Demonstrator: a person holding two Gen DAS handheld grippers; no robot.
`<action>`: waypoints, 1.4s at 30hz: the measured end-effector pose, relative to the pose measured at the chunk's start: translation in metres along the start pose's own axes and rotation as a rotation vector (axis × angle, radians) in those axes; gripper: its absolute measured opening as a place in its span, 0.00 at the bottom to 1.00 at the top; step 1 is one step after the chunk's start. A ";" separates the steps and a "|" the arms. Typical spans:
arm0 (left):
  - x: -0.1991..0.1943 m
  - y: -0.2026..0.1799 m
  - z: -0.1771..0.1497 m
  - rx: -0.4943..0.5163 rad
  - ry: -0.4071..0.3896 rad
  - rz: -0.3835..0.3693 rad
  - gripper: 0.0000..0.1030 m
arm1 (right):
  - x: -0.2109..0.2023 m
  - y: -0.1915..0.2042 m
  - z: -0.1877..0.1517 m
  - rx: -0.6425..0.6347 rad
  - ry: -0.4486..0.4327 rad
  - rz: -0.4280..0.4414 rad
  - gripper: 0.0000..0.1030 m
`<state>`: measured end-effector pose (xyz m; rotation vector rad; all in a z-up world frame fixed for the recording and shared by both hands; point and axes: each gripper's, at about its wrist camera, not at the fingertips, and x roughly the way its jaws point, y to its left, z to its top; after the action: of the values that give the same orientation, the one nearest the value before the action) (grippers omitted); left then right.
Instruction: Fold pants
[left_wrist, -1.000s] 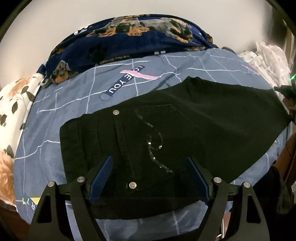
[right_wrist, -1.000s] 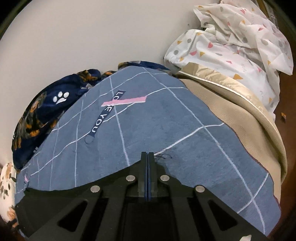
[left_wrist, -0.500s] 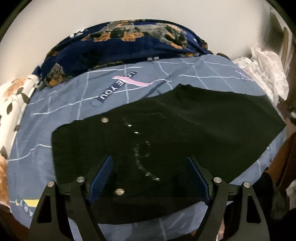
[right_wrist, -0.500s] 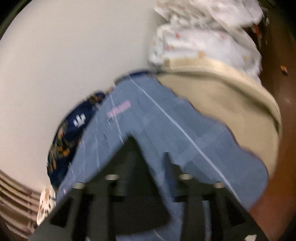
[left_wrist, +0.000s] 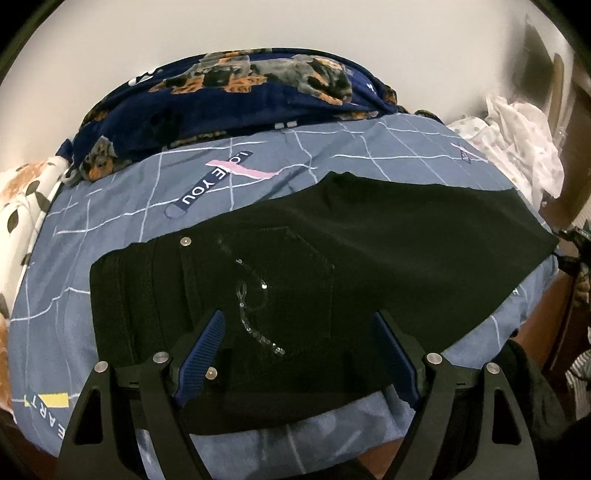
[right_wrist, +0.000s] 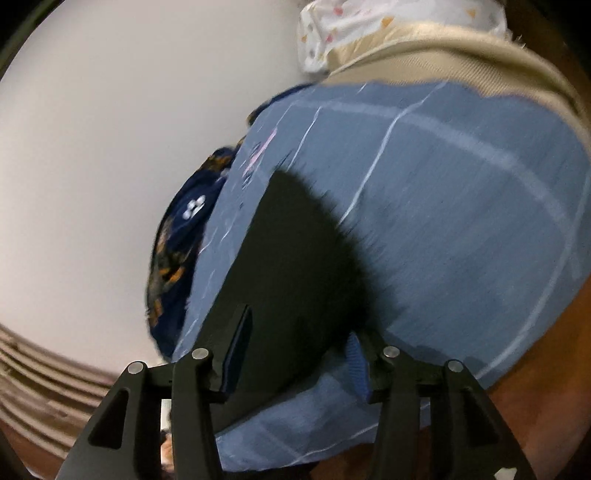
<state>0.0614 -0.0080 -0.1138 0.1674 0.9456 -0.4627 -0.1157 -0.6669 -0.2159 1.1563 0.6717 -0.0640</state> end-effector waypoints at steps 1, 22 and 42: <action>0.001 0.000 -0.001 -0.002 0.002 -0.001 0.79 | 0.005 0.003 -0.002 0.004 0.008 0.011 0.45; -0.001 0.009 -0.012 0.010 -0.020 -0.001 0.79 | 0.032 0.083 -0.006 -0.153 -0.028 -0.164 0.09; -0.005 0.027 -0.018 -0.045 -0.036 0.004 0.79 | 0.109 0.194 -0.098 -0.419 0.180 -0.083 0.09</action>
<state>0.0580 0.0236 -0.1223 0.1193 0.9192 -0.4390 0.0004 -0.4690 -0.1359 0.7352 0.8466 0.1080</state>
